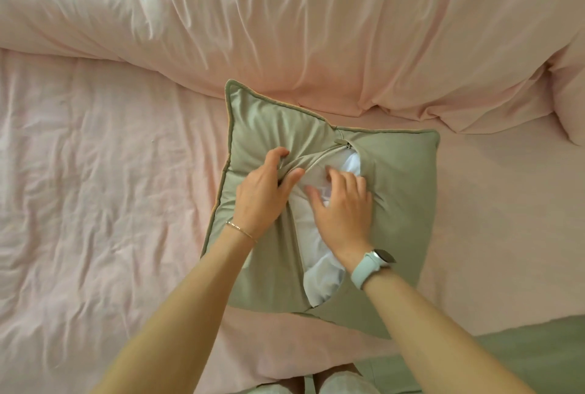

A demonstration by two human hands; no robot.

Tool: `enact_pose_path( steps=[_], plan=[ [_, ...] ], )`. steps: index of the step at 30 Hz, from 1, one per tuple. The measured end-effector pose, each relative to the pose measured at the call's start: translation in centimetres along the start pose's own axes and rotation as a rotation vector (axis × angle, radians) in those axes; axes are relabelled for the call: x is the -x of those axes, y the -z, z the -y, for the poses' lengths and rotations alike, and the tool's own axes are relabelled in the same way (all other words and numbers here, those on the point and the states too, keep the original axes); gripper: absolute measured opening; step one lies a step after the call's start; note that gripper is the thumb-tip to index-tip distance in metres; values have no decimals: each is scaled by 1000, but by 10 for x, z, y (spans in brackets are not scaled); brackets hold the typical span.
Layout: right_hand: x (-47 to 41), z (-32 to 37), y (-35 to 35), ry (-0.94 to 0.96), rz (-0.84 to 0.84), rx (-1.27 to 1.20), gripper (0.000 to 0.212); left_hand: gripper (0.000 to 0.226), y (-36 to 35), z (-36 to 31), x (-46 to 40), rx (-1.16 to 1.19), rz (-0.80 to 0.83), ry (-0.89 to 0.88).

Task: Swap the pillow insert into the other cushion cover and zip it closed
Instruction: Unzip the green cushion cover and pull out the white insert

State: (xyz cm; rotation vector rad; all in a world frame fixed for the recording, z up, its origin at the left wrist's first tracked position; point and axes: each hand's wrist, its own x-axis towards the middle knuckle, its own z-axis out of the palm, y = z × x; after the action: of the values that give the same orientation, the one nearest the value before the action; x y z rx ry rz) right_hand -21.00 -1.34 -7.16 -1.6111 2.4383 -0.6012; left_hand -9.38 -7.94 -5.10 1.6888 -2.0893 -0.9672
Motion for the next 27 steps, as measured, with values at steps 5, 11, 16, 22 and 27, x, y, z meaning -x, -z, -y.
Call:
enact_pose_path(
  steps=[5,11,16,22,27],
  plan=[
    [-18,2,-24,-61,112,171,29,35,-10,10,-16,-192,-49,-99],
    [-33,-6,-27,151,-11,36,23,33,-17,6,-26,-469,-244,-141],
    [-17,-16,-5,317,8,-176,24,43,-15,1,-32,-183,-209,82],
    [13,-22,33,392,79,-376,25,30,-7,6,-43,-193,-133,238],
    [31,-50,47,333,136,-268,30,25,4,4,-29,-228,50,-92]
  ],
)
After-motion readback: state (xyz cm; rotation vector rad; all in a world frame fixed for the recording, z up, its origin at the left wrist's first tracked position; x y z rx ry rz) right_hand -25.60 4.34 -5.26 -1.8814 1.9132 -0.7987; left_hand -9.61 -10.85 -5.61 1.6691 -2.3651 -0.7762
